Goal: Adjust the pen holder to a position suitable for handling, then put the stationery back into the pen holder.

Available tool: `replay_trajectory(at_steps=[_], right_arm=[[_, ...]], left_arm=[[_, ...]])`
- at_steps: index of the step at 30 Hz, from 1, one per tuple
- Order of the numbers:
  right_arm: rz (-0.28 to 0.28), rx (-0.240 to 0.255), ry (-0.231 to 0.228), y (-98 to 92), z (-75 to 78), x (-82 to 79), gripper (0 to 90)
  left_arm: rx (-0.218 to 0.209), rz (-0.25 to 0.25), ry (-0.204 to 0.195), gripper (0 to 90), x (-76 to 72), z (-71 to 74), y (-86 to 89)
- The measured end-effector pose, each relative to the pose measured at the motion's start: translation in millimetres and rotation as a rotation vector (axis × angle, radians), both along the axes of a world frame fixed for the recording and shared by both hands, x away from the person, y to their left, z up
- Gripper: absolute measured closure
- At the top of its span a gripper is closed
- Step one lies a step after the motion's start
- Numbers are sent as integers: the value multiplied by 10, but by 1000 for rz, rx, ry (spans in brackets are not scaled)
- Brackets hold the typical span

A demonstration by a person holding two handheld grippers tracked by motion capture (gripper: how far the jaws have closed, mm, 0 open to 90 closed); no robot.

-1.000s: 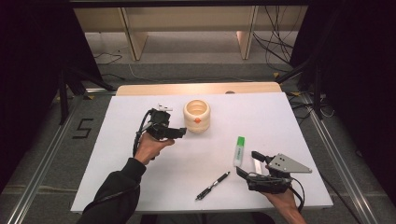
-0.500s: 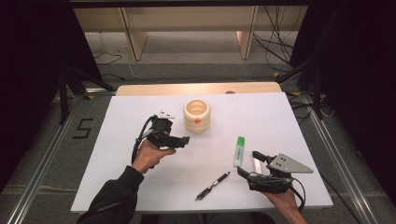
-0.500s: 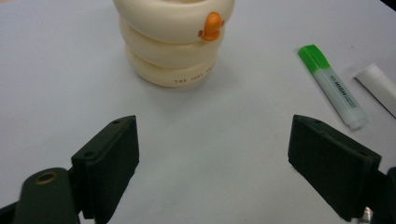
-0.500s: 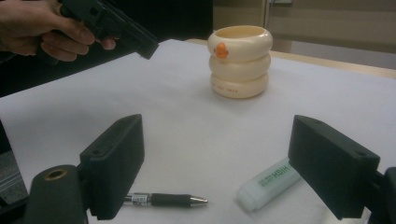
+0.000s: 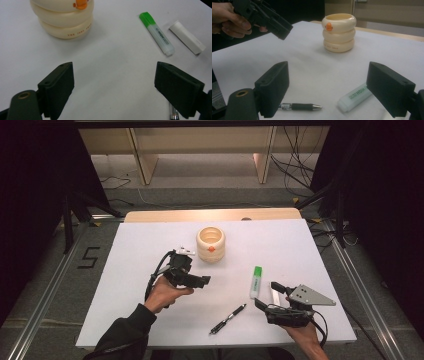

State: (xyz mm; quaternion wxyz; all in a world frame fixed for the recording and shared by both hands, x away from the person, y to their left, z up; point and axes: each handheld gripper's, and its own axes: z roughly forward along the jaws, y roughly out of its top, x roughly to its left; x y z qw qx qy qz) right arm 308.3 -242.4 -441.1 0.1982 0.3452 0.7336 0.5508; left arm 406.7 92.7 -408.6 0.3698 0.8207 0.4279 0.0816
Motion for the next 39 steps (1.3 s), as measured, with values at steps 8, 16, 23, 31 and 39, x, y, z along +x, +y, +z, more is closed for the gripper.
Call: replay_trajectory(at_steps=[8,16,23,31,39], right_arm=[[-1,-3,-2,-8,4,-9,192],[-3,-1,-3,-15,1,-2,192],[-8,-3,-4,-23,5,-12,192],[-11,-14,-7,-7,10,-24,192],[-13,-10,-8,-9,6,-2,192]], left_arm=[[19,-31,25,157,-78,-58,-103],[25,-53,33,158,-194,-77,-190],[41,-76,44,157,-318,-138,-281],[61,-136,74,159,-485,-210,-438],[79,-149,74,183,-560,-313,-567]])
